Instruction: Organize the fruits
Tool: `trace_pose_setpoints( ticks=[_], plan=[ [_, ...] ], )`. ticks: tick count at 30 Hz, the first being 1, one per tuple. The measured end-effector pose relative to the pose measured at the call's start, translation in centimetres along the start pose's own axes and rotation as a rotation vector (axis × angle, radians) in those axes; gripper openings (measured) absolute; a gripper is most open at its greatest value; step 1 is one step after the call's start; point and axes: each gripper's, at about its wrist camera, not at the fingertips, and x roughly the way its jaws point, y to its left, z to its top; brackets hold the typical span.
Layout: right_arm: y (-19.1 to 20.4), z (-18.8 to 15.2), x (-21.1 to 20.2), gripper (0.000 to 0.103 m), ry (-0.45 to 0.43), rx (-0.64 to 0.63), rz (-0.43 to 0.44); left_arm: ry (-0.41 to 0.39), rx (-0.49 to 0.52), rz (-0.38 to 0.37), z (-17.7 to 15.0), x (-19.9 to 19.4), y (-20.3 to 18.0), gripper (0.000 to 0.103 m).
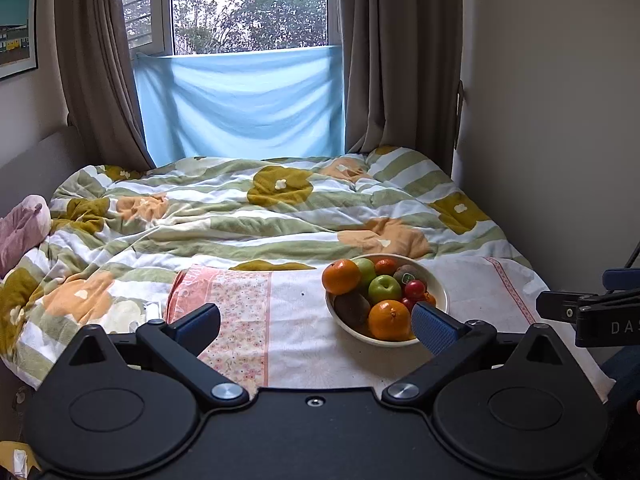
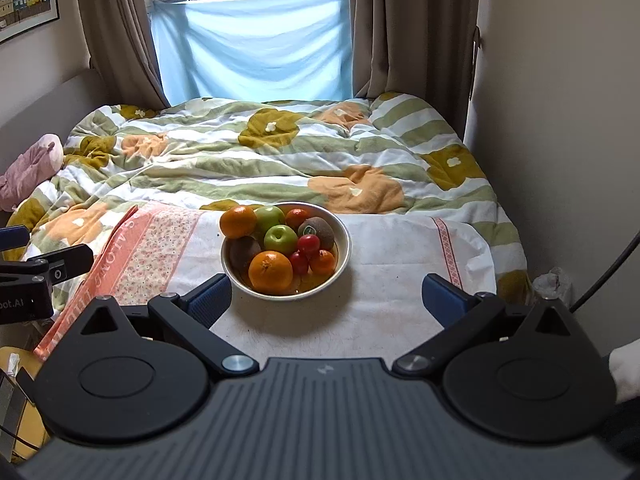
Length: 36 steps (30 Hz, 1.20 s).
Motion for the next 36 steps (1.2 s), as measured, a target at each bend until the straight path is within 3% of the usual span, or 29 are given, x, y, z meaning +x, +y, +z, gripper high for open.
trace_pose_setpoints(
  ticks=[12,36],
  plan=[
    [-1.3,-2.8,-1.8,0.103,0.015,-0.012,-0.006,0.008,-0.013,0.034,-1.8,-2.1,-1.6,0.103],
    [-2.3,-3.1,-2.3,0.103,0.013,0.008,0.02,-0.008,-0.02,0.054,-2.3,-3.2,-2.7,0.103]
  ],
)
